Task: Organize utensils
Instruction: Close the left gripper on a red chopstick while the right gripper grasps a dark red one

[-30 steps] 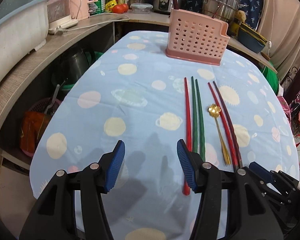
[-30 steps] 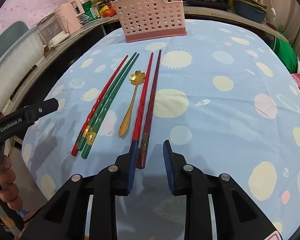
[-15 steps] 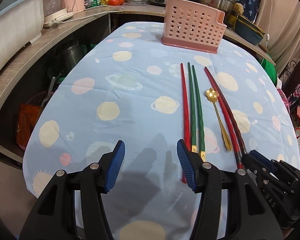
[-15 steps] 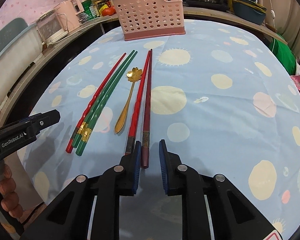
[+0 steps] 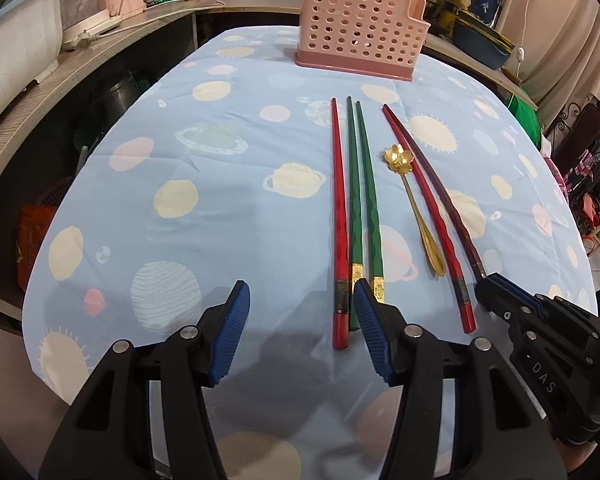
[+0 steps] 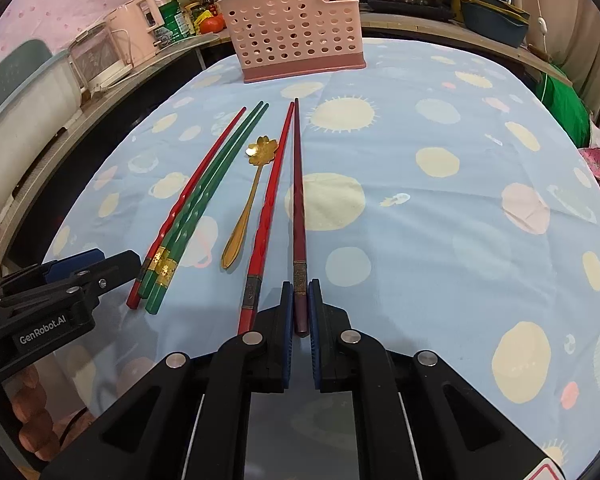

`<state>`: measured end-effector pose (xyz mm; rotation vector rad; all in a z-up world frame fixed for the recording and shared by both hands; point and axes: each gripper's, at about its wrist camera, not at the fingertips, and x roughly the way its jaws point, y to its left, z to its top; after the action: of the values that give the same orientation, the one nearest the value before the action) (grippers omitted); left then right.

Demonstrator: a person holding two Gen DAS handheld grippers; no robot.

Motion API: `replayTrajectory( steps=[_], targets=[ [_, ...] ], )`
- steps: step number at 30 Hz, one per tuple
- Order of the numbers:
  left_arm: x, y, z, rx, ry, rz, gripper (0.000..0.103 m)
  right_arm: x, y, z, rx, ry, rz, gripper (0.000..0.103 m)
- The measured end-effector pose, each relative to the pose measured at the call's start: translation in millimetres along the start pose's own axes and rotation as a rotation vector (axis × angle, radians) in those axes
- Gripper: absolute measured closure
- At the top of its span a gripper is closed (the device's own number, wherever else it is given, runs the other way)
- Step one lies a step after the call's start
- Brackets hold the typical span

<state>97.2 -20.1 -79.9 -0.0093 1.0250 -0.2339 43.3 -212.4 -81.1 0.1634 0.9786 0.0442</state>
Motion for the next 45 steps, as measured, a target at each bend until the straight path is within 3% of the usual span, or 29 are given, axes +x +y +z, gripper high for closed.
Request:
replayTrajectory(
  steps=[16,21,24,25,26,35,45],
  targets=[
    [7.2,0.5,-2.0,0.004,0.001,0.032,0.052,-0.1,-0.5,-0.5,-0.001,0.000,0.001,0.095],
    [6.8,-4.5,-3.9,0.033,-0.005,0.038,0.069,-0.1,-0.5,-0.6,-0.001,0.000,0.002,0.095],
    [5.8,-4.3,-4.2,0.034,-0.002,0.016,0.083,-0.7,-0.7,-0.8,0.001,-0.001,0.003,0.095],
    [5.8,-4.4,-4.2,0.036,0.002,0.004,0.092,-1.1,-0.9,-1.2,0.001,-0.001,0.004,0.095],
    [6.1,-4.6,-4.2,0.037,0.005,-0.004,0.094,-1.3,-0.9,-1.1,0.001,-0.001,0.006,0.096],
    [-5.3,-3.8,-1.0,0.021,-0.008,-0.030,0.096,-21.4,-6.8,6.0,0.022,-0.044,0.016,0.096],
    [-47.7,2.5,24.9,-0.020,-0.098,-0.065,0.096,-67.2,-11.8,39.0,0.059,-0.160,0.060,0.096]
  ],
)
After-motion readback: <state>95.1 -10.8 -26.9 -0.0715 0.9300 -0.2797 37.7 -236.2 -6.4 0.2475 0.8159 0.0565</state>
